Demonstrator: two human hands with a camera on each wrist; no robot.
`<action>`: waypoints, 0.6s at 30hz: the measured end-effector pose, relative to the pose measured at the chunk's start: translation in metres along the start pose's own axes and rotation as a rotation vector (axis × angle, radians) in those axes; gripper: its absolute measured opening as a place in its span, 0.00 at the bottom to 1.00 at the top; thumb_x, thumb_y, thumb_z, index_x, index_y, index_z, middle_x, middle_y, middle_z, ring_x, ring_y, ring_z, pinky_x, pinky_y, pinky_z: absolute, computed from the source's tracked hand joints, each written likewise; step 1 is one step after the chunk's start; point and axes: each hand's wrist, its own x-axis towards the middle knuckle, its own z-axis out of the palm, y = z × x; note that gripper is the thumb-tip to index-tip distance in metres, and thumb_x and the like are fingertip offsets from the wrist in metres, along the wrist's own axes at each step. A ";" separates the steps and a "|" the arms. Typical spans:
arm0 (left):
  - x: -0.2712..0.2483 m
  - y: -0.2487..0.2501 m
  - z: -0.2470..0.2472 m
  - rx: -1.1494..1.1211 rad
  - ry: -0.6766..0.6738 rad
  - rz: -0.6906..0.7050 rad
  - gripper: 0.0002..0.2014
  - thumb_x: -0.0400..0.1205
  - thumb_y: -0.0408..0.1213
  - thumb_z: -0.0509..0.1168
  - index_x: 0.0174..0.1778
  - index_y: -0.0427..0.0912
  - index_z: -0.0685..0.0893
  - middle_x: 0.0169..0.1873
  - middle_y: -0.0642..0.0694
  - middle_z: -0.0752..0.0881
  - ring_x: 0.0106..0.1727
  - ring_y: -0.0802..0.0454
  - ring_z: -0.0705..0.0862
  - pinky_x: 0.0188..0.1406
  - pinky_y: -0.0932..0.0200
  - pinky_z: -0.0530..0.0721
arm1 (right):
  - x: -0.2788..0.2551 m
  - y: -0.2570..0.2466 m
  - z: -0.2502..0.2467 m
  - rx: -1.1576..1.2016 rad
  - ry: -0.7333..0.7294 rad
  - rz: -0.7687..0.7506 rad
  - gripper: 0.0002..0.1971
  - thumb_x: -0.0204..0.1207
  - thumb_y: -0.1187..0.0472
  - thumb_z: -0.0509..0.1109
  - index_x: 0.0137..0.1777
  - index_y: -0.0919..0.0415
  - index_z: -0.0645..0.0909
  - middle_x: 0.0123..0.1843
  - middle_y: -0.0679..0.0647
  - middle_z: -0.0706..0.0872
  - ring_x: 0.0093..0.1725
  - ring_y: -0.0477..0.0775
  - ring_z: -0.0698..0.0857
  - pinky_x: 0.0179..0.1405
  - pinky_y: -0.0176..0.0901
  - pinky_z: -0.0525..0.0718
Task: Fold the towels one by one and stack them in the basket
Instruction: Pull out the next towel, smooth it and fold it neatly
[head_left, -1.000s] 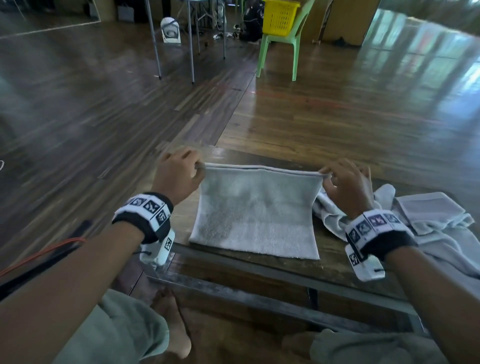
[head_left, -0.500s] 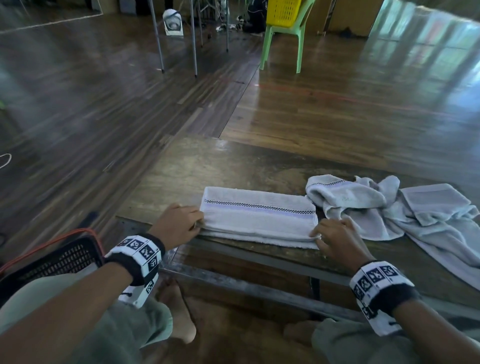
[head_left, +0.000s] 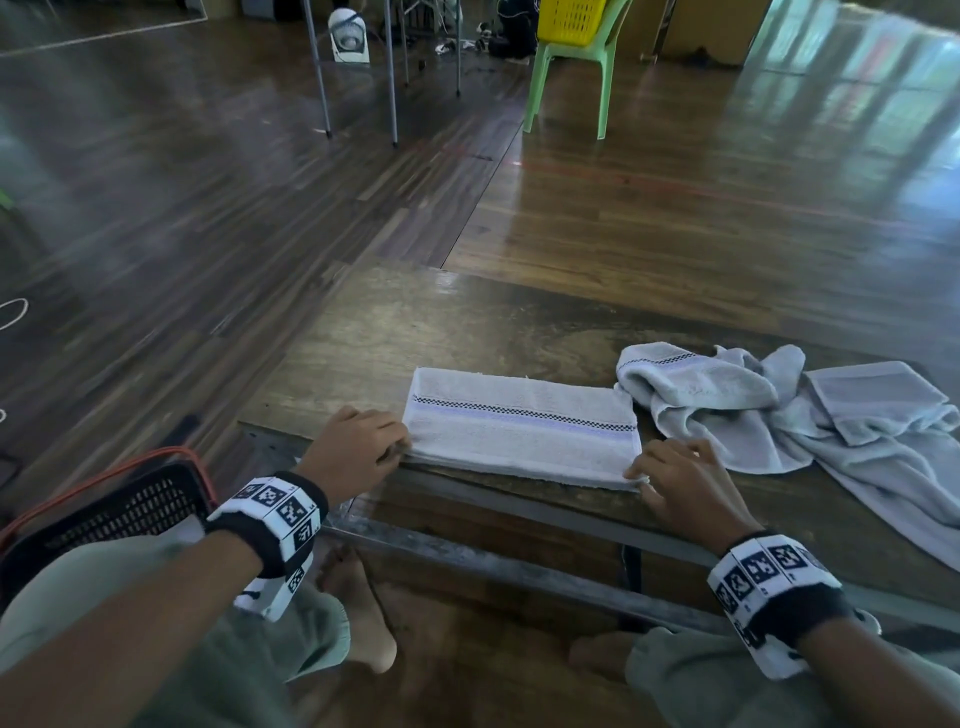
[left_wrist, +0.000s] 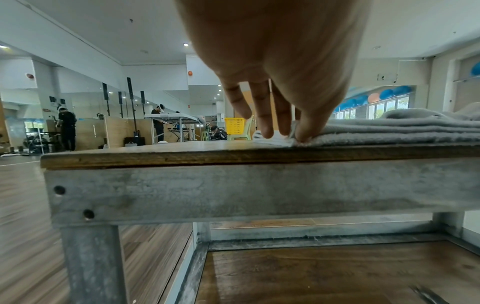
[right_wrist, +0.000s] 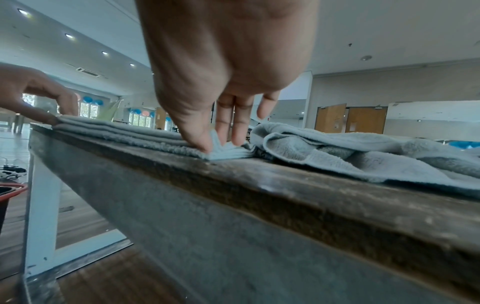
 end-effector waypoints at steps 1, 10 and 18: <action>0.000 0.000 0.001 0.009 -0.011 0.002 0.04 0.73 0.37 0.70 0.40 0.50 0.84 0.40 0.56 0.86 0.39 0.55 0.84 0.44 0.58 0.72 | 0.000 0.000 0.000 0.005 -0.031 0.003 0.14 0.55 0.63 0.82 0.38 0.47 0.84 0.38 0.42 0.85 0.38 0.47 0.86 0.48 0.45 0.66; -0.001 -0.001 -0.005 0.104 -0.112 0.101 0.15 0.69 0.49 0.64 0.47 0.50 0.87 0.42 0.56 0.86 0.41 0.55 0.85 0.46 0.58 0.75 | 0.005 0.002 -0.009 0.068 -0.245 0.022 0.15 0.59 0.56 0.78 0.48 0.48 0.86 0.46 0.40 0.87 0.47 0.46 0.86 0.54 0.48 0.74; -0.002 0.012 -0.006 0.279 -0.100 0.205 0.20 0.57 0.30 0.81 0.39 0.46 0.81 0.36 0.50 0.84 0.34 0.51 0.83 0.37 0.57 0.79 | -0.010 -0.019 -0.016 -0.011 -0.315 -0.163 0.23 0.46 0.50 0.82 0.41 0.50 0.78 0.38 0.45 0.81 0.36 0.49 0.82 0.36 0.44 0.77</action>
